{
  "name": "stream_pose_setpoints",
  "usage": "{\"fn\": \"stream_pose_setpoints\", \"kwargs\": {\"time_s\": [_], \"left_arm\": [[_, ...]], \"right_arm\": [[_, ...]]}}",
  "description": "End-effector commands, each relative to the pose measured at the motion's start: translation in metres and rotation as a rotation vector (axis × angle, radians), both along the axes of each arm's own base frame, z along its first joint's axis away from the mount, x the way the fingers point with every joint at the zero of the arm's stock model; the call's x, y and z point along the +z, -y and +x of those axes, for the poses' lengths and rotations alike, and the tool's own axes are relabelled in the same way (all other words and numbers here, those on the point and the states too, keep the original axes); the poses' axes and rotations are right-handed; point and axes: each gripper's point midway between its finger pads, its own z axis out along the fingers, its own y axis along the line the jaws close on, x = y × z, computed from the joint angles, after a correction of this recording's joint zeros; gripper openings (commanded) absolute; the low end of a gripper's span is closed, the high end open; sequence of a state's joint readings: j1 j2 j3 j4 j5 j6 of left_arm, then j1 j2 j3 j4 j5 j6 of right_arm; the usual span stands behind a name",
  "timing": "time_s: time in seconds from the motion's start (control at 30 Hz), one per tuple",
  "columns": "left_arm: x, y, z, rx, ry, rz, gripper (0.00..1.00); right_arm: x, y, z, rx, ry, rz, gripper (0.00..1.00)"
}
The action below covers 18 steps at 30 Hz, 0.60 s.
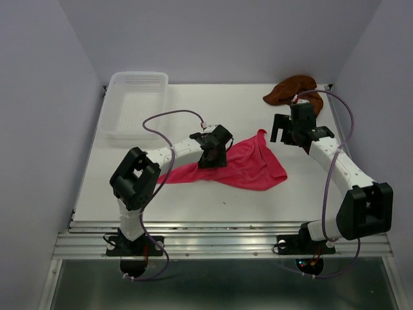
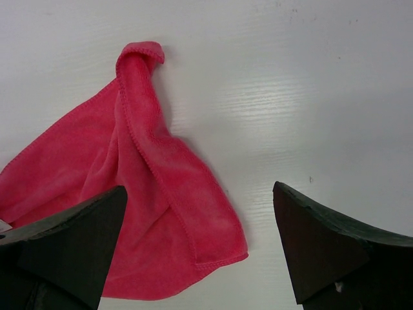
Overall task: Roll the towels
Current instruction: Flatten the towel
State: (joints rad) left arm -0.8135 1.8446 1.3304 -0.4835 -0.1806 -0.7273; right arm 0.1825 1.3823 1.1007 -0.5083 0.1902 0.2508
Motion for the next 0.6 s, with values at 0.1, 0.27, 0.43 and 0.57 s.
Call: {"fn": "stream_pose_setpoints", "kwargs": {"time_s": [0.1, 0.27, 0.43, 0.57], "left_arm": [[-0.007, -0.002, 0.002, 0.014, -0.022, 0.05, 0.68], [-0.014, -0.005, -0.001, 0.009, -0.04, 0.07, 0.64], [-0.019, -0.01, -0.002, 0.007, -0.041, 0.103, 0.62], [-0.021, -0.014, -0.001, 0.0, -0.043, 0.129, 0.48]], "right_arm": [[0.0, 0.008, 0.005, -0.022, 0.008, -0.032, 1.0], [-0.003, 0.01, 0.005, -0.026, -0.001, -0.041, 1.0], [-0.004, 0.012, 0.005, -0.031, -0.003, -0.05, 1.0], [-0.004, 0.012, 0.005, -0.033, -0.002, -0.054, 1.0]]}}
